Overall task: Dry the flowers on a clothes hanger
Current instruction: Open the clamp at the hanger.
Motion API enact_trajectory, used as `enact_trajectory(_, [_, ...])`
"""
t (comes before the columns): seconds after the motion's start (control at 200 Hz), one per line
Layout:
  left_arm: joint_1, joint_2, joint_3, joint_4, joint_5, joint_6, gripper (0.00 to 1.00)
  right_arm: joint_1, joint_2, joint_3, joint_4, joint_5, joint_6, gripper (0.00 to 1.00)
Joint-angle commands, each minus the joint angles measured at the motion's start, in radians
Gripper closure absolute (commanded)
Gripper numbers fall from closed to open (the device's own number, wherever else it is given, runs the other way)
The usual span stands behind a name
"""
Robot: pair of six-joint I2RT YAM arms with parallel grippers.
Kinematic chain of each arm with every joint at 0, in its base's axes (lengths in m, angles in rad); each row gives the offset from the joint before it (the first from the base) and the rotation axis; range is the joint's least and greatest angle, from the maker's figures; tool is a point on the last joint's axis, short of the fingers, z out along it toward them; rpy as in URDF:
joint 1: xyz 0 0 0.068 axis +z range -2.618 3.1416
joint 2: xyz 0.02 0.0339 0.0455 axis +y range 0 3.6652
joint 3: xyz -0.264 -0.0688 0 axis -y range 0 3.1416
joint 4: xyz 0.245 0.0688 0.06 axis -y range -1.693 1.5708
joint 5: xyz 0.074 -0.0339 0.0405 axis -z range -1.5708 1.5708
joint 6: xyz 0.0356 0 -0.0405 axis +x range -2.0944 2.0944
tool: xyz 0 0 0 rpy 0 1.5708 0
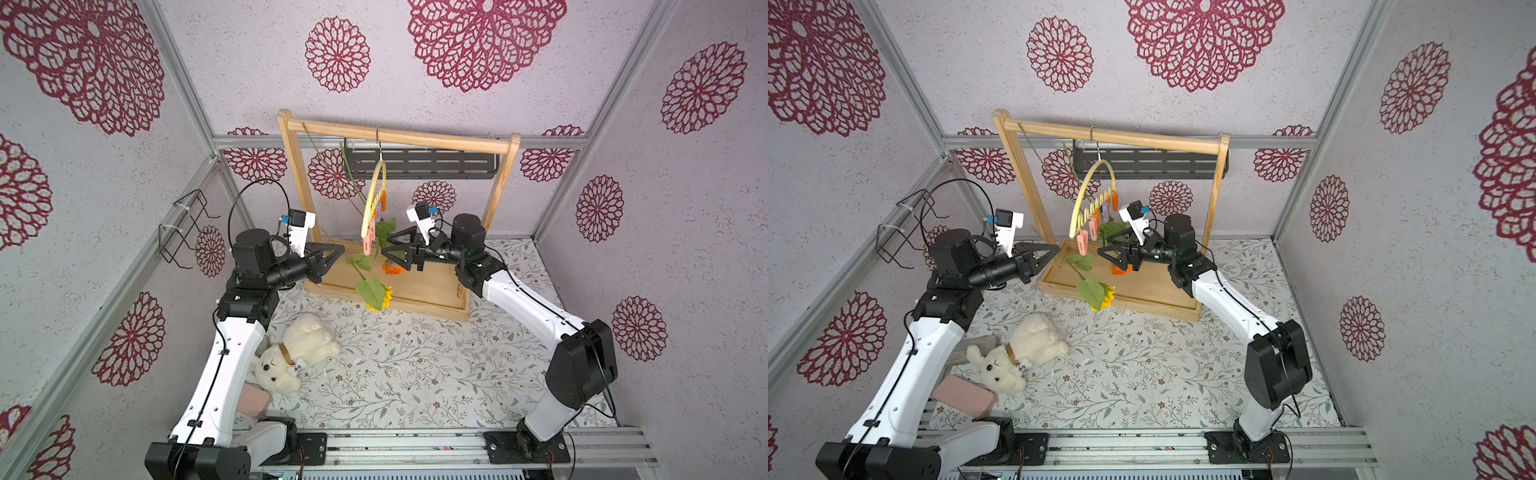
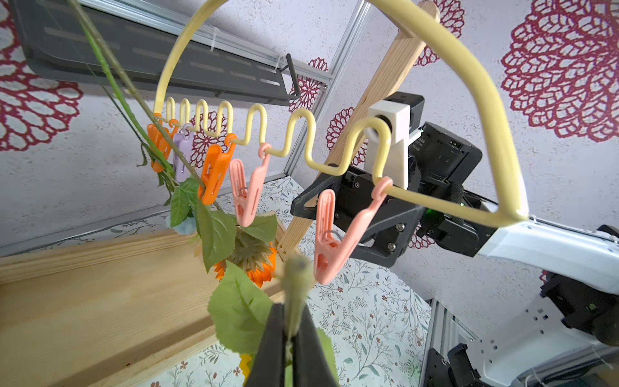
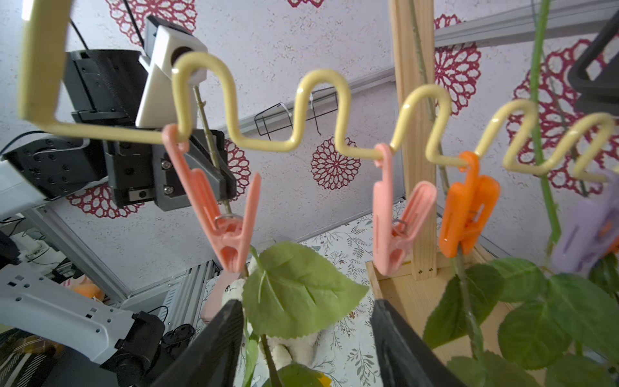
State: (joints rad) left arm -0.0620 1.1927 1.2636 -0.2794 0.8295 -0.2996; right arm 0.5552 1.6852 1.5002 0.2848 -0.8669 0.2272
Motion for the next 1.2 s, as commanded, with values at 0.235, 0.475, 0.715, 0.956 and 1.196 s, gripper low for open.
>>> enact_trajectory(0.235, [0.009,0.057,0.095,-0.071,0.081,0.035,1.0,0.022,-0.02,0.023,0.043,-0.062,-0.033,0.27])
enact_trajectory(0.475, [0.008,0.069,0.1,-0.071,0.102,-0.007,1.0,0.041,-0.029,0.018,0.048,-0.021,0.017,0.27])
enact_trajectory(0.715, [0.007,0.098,0.062,0.049,0.201,-0.094,1.0,0.08,-0.022,0.04,0.07,-0.004,0.002,0.24])
enact_trajectory(0.956, [0.007,0.091,0.031,0.085,0.191,-0.095,1.0,0.093,0.022,0.116,0.049,0.102,0.04,0.25])
enact_trajectory(1.196, [0.007,0.097,0.028,0.092,0.2,-0.093,1.0,0.103,0.06,0.161,0.065,0.16,0.084,0.31])
